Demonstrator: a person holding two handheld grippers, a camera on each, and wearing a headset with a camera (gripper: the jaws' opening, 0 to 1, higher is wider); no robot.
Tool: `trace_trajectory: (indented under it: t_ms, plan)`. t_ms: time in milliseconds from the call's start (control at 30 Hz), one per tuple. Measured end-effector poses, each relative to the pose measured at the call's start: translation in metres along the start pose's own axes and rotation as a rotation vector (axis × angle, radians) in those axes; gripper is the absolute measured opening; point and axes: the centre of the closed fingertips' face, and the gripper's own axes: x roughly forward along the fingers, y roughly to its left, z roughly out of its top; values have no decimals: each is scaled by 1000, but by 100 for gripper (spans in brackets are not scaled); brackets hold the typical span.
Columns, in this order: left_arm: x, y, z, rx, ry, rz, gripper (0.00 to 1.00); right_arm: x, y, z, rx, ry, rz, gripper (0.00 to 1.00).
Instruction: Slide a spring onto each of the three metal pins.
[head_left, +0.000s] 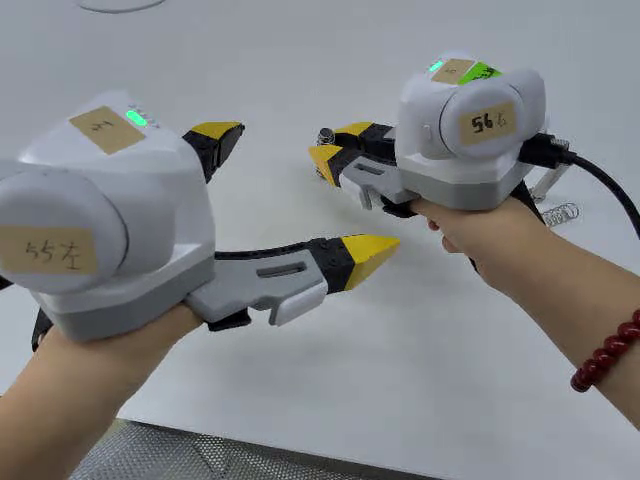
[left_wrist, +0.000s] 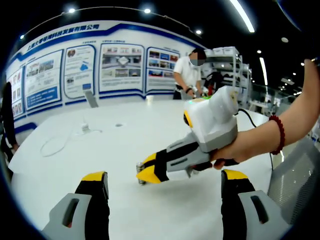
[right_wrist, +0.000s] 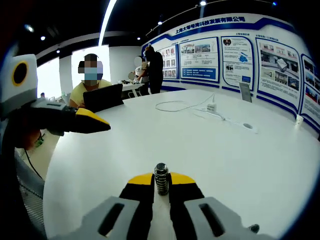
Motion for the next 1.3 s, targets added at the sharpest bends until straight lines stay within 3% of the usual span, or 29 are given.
trace_trajectory:
  t_ms: [233, 633, 933, 1300]
  plan:
    - [-1, 1, 1, -3, -4, 6, 95, -3, 1, -1, 11, 7, 0, 15]
    - [-3, 2, 7, 6, -21, 15, 94, -19, 1, 25, 50, -49, 8, 23]
    - [-4, 0, 7, 7, -16, 12, 94, -41, -6, 37, 55, -63, -11, 28]
    - [-2, -7, 6, 27, 4, -6, 92, -70, -17, 40, 47, -64, -42, 32]
